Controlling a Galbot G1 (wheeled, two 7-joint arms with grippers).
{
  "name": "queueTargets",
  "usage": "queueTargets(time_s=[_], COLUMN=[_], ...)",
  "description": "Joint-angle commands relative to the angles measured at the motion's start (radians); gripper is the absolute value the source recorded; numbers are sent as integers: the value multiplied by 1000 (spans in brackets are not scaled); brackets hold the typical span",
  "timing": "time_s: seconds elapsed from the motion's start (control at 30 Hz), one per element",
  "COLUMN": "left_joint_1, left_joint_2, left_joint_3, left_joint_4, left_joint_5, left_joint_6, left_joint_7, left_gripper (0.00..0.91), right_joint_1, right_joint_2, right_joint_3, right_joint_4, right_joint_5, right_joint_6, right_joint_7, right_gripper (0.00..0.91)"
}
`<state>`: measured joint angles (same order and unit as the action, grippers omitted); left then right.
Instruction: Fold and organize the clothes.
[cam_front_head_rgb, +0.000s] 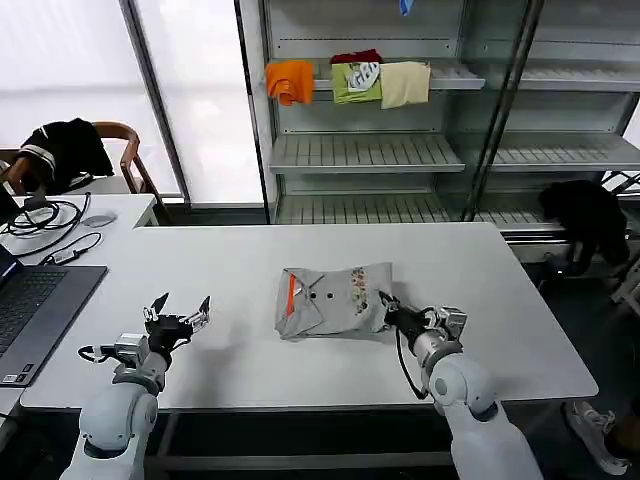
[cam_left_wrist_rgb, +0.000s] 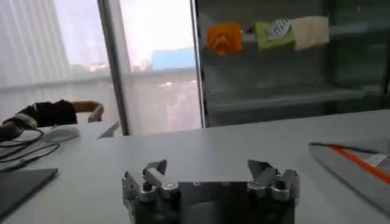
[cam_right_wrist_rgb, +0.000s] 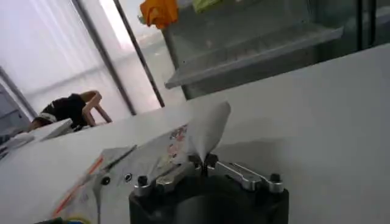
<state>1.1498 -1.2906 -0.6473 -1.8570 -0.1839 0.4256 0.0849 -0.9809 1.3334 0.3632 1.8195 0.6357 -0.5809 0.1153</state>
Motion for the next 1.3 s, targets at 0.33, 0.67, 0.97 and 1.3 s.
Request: queueTargets(time_s=[0.33, 0.67, 0.97, 1.3], left_joint_1=[1, -5, 5, 18], left_joint_2=[-4, -6, -3, 23], left_joint_3=[-2, 1, -14, -66], left_joint_4=[3, 8, 1, -31], left_joint_5=[-1, -1, -39, -269], left_joint_6=[-3, -2, -28, -99], left_joint_7=[1, 2, 8, 14], left_gripper=[907, 907, 907, 907], right_joint_1=[-4, -10, -82, -173], right_joint_2=[-43, -40, -132, -166], right_joint_3=[27, 26, 58, 204], right_joint_4=[-16, -25, 74, 221], right_joint_5=[-43, -142, -634, -461], right_joint_6=[1, 1, 23, 16], right_joint_7=[-20, -25, -95, -49], right_gripper=[0, 907, 907, 907])
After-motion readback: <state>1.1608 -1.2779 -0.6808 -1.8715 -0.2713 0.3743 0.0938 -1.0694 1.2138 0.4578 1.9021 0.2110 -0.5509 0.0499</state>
